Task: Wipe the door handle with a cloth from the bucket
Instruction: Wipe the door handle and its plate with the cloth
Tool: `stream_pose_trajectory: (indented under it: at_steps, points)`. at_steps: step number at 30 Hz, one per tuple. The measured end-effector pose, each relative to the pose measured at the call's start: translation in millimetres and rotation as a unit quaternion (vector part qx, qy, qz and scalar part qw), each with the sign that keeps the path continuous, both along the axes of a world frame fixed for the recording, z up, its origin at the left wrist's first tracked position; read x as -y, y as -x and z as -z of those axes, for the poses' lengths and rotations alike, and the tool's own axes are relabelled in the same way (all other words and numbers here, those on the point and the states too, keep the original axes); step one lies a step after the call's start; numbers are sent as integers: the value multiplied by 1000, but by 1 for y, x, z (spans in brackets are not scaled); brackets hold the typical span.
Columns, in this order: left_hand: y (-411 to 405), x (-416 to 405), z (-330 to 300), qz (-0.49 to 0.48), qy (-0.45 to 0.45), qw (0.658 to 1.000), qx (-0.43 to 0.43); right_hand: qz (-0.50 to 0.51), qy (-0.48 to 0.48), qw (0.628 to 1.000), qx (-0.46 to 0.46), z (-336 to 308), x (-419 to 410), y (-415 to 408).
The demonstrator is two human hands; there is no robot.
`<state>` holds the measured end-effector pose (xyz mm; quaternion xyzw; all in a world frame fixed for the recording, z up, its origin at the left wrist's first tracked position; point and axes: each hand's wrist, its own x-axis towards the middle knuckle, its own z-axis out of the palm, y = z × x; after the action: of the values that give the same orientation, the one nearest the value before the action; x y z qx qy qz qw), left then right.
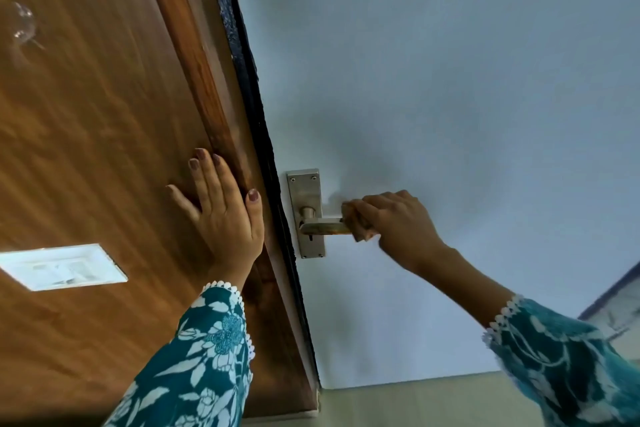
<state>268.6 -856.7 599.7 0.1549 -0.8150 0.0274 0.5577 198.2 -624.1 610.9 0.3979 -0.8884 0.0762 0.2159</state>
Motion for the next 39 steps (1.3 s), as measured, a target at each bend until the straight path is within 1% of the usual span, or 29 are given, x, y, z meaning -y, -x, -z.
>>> stream_pose_trajectory:
  at_steps: [5, 8, 12, 15, 19, 22, 27, 30, 36, 39]
  points:
    - [2, 2, 3, -7, 16, 1000, -12, -46, 22, 997, -58, -2, 61, -26]
    - [1, 3, 3, -8, 27, 999, -14, -48, 26, 997, -61, -1, 72, -31]
    - [2, 5, 5, -9, 44, 999, -17, -20, 41, 998, -40, 3, 38, -17]
    - [2, 7, 6, -6, 44, 999, -31, 27, 59, 998, -17, 11, -1, -5]
    - [2, 9, 6, 2, 48, 998, -44, 54, 36, 998, -3, 10, -17, -3]
    - [4, 9, 7, 14, 61, 997, -50, 27, 36, 998, -44, 5, 11, -12]
    - [5, 10, 13, 20, 74, 996, -48, -32, 16, 998, -56, 4, 66, -24]
    - [5, 11, 13, 19, 78, 996, -50, -29, 22, 998, -49, 6, 50, -16]
    - [9, 12, 14, 27, 89, 994, -63, 22, 42, 999, -19, 12, -20, 8]
    - [9, 12, 14, 28, 84, 994, -59, 29, 49, 998, -37, 12, -16, 7]
